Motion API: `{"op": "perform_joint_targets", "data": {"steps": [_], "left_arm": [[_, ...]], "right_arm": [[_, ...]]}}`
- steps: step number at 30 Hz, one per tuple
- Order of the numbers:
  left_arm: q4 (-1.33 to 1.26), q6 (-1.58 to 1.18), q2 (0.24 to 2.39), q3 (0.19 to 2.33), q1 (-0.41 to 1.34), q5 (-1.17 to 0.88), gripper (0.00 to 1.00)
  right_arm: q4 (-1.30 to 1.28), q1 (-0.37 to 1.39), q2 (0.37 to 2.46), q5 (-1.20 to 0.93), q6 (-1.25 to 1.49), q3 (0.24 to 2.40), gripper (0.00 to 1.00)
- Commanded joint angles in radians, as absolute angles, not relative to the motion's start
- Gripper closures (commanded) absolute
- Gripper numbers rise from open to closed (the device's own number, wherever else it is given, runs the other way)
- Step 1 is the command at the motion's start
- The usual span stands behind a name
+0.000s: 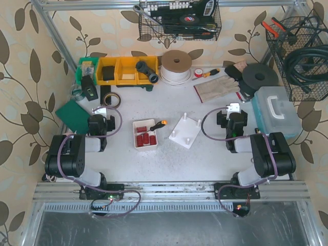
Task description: Install the large spring
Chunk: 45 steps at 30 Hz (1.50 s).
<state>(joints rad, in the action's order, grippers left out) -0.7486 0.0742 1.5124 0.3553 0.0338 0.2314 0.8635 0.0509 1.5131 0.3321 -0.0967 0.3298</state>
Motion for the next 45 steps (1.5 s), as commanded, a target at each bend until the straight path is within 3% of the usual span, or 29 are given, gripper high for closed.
{"op": "perform_joint_targets", "data": {"steps": [1, 37, 45], "left_arm": [[-0.764, 0.066, 1.498, 0.375, 0.035, 0.219, 0.12], [-0.770, 0.067, 1.493, 0.369, 0.039, 0.230, 0.12], [-0.967, 0.106, 1.497, 0.279, 0.164, 0.491, 0.12]], "right_arm": [[0.873, 0.050, 1.503, 0.322, -0.084, 0.350, 0.00], [0.874, 0.049, 1.502, 0.322, -0.083, 0.348, 0.00], [0.993, 0.091, 1.487, 0.362, -0.116, 0.285, 0.00]]}}
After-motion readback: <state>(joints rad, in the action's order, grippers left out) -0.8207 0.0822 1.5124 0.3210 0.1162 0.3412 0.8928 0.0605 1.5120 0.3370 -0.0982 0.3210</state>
